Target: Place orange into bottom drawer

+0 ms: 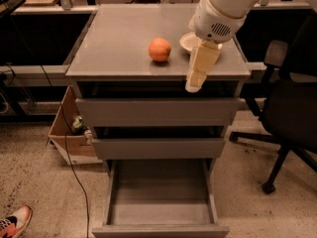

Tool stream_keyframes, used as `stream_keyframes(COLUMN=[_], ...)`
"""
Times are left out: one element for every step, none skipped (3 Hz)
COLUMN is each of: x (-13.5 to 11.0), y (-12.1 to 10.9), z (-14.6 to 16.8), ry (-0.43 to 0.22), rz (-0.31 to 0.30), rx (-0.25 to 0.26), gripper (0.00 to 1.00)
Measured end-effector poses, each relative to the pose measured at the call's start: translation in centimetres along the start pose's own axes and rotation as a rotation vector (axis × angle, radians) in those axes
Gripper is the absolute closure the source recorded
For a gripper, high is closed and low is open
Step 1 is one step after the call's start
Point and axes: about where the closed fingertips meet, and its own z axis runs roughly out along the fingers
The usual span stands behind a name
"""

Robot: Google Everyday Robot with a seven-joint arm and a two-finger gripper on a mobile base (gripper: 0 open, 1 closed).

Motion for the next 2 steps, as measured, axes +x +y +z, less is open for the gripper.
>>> stream_keyframes(x=[-0.1, -0.6], y=[-0.7, -3.1], z=[0.3, 1.3], ry=[-0.011, -0.049], rz=[0.009, 0.042], rx=[0.011, 0.049], gripper=[0.00, 0.00])
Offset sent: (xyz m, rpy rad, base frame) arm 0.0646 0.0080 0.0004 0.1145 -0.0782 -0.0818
